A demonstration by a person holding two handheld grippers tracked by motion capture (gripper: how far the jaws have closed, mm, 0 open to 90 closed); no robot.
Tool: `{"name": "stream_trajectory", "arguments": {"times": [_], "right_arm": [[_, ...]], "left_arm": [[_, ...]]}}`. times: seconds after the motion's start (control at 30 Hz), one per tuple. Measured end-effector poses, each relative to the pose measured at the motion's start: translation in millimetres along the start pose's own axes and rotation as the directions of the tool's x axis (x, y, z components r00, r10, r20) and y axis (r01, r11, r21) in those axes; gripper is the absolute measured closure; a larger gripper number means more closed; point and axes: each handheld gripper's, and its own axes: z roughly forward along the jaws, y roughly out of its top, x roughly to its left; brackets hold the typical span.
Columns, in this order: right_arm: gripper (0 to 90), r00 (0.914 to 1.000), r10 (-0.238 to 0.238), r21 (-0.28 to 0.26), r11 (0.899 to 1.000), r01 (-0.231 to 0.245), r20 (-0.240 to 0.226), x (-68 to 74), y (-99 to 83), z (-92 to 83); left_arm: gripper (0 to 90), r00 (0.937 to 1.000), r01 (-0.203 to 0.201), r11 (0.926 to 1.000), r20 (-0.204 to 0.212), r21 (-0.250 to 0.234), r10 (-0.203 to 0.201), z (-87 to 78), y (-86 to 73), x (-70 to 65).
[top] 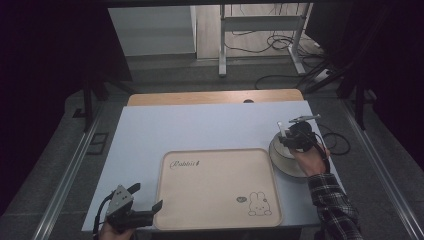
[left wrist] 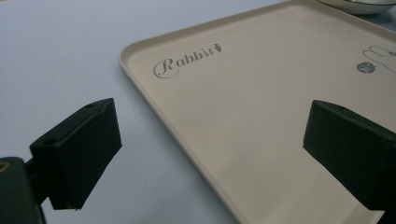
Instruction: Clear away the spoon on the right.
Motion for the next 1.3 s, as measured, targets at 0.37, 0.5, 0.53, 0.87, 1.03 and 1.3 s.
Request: {"name": "stream_trajectory", "arguments": {"times": [0.37,0.5,0.53,0.87,1.03,1.3], "right_arm": [[74.3,0.9999,-0.011,-0.011,1.000,0.011,0.009,5.1,1.7,1.2],[74.4,0.9999,-0.012,-0.019,1.000,0.012,-0.006,4.5,1.8,-5.3],[74.5,0.9999,-0.012,-0.020,1.000,0.012,-0.011,3.7,2.1,-7.8],[74.6,0.9981,-0.017,-0.043,0.999,0.015,-0.059,3.5,7.3,-31.3],[74.7,0.9970,-0.025,-0.042,0.999,0.022,-0.073,5.0,10.6,-38.9],[74.7,0.9950,-0.035,-0.054,0.998,0.030,-0.093,5.3,16.0,-55.6]], "left_arm": [[3.9,1.0000,0.001,1.0000,-0.001,-0.001,-0.001,-0.1,0.0,-0.1],[3.9,1.0000,-0.002,1.0000,-0.001,-0.001,0.002,0.0,0.0,-0.3],[3.9,1.0000,-0.002,1.0000,-0.002,0.000,0.002,0.1,0.0,-0.4],[3.9,1.0000,-0.006,1.0000,-0.005,0.002,0.006,0.3,0.2,-1.0],[4.0,1.0000,-0.006,1.0000,-0.004,0.002,0.006,0.4,0.2,-0.9],[4.0,1.0000,-0.007,1.0000,-0.005,0.003,0.007,0.5,0.3,-1.0]]}}
